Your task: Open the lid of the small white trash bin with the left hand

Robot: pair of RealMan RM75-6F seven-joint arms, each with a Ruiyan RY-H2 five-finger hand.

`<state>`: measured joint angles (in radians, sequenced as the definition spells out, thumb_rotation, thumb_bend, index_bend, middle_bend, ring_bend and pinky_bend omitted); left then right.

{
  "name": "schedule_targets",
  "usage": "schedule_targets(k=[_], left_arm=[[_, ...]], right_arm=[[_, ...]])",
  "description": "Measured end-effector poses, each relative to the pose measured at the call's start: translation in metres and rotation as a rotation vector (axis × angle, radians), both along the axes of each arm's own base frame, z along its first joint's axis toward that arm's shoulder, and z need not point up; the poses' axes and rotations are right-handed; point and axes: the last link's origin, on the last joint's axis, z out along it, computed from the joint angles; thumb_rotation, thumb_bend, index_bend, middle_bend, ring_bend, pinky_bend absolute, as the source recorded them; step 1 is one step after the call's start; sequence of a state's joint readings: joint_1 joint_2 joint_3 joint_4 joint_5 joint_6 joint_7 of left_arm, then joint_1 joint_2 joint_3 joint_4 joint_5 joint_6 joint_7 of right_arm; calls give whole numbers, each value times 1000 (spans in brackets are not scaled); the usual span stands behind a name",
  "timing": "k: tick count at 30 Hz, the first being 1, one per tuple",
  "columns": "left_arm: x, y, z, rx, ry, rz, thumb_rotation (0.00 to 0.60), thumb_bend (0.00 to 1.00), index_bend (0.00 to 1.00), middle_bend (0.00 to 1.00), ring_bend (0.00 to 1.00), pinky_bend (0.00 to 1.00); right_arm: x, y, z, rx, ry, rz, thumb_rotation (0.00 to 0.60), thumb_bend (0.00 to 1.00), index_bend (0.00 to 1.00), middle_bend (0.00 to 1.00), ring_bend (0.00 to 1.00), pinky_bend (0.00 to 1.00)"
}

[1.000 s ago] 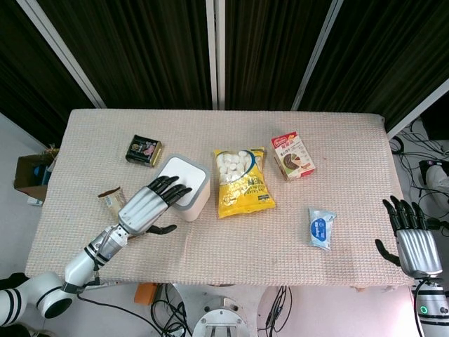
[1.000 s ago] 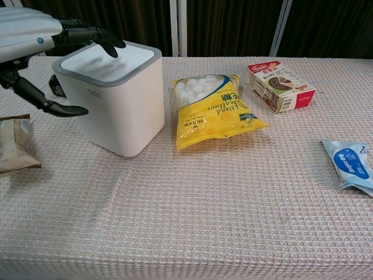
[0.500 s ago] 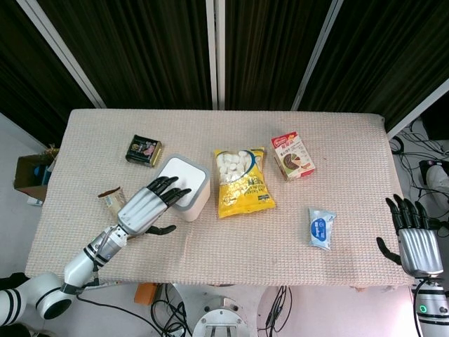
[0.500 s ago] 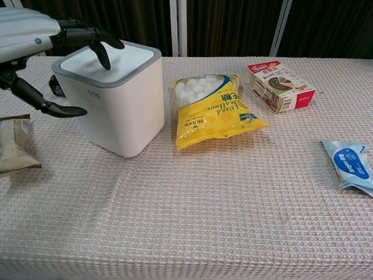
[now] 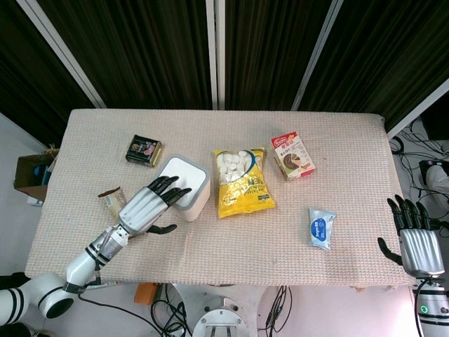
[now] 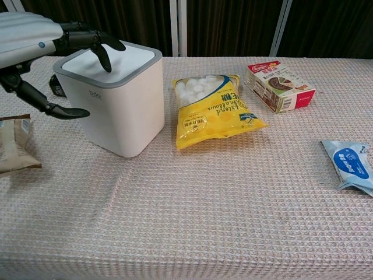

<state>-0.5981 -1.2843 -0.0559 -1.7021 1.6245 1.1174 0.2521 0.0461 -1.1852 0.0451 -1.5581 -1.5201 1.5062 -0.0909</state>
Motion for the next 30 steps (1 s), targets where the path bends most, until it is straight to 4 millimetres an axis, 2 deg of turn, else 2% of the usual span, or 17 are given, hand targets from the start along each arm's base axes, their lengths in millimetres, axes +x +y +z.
schedule_targets(k=[2,6,9,13,17,21,24,30], left_arm=[[1,0,2,13,-5,-3,431,209,130,367,98,187],[3,0,12,63,-25,-19,421,207,93,222,98,193],[2,-2,25,121,-52,-25,382,207,84,145,98,203],[-10,-10,48,212,-83,0,370,207,84,135,98,203],[-38,-25,74,295,-94,70,371,207,84,137,98,203],[-77,-46,91,339,-94,187,371,207,85,144,97,203],[-107,-62,96,346,-70,268,371,207,85,145,98,203],[-153,-88,95,356,-50,381,368,208,85,140,98,203]], right_arm=[[0,0,0,-2,-2,1,600,245,0,0,0,0],[1,-1,1,-2,-3,8,600,246,0,0,0,0],[2,0,0,3,-6,18,600,248,0,0,0,0],[0,0,1,0,-12,18,600,248,0,0,0,0],[0,1,2,-2,-13,18,600,248,0,0,0,0],[0,0,-1,10,-12,17,600,249,0,0,0,0],[0,-1,-4,21,-11,19,600,248,0,0,0,0],[-2,-3,-8,39,-10,18,600,245,0,0,0,0]])
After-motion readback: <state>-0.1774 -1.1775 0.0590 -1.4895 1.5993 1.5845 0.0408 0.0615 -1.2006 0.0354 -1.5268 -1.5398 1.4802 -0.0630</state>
